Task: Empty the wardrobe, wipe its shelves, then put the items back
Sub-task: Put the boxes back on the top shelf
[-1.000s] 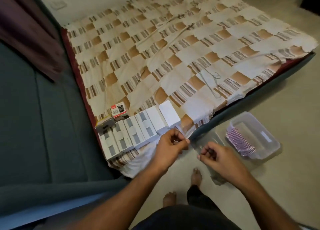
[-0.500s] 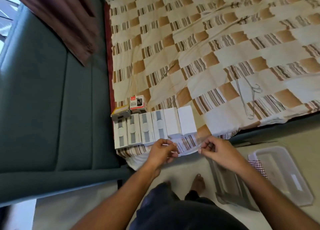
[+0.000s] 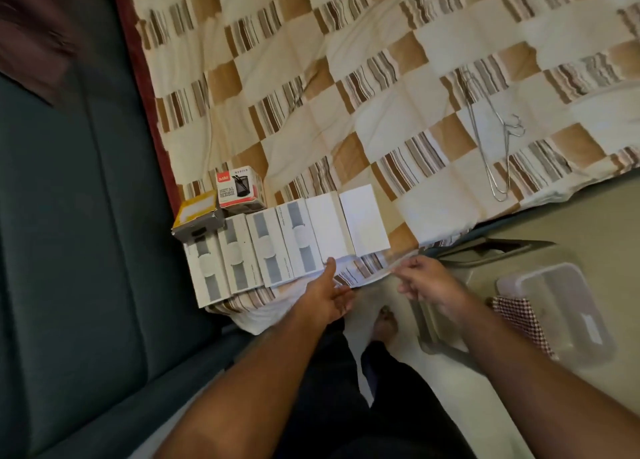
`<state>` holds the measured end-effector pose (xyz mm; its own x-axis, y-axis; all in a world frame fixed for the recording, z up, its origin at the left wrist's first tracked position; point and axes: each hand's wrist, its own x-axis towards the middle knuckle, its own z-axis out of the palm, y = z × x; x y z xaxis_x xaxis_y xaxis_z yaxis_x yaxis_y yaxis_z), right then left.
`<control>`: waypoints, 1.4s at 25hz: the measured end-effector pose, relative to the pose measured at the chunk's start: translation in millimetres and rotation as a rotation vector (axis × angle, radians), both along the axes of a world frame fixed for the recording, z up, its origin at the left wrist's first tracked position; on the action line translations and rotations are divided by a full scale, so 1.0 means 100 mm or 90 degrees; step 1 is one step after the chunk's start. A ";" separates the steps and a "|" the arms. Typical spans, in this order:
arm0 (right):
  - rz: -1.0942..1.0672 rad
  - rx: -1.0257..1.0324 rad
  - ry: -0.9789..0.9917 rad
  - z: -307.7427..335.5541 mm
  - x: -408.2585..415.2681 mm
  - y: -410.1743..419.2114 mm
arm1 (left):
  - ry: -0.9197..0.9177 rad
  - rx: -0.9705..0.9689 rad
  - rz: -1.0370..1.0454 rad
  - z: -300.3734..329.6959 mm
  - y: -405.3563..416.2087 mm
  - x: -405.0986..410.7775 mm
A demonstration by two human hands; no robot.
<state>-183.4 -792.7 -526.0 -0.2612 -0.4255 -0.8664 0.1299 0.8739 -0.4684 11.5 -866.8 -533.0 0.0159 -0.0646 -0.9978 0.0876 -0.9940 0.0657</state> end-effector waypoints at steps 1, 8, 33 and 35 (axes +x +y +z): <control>-0.031 0.015 0.001 -0.16 0.00 -0.09 | -0.002 0.016 0.028 -0.20 -0.10 -0.05; -0.132 0.059 -0.016 -0.94 0.09 -0.61 | 0.021 0.042 0.151 -1.11 -0.41 -0.30; -0.750 -0.283 -0.014 1.31 0.17 1.90 | 0.399 -0.393 -0.584 1.09 0.35 -0.94; -0.837 -0.337 0.033 1.63 0.46 2.49 | 0.481 -0.429 -0.689 1.38 0.77 -1.15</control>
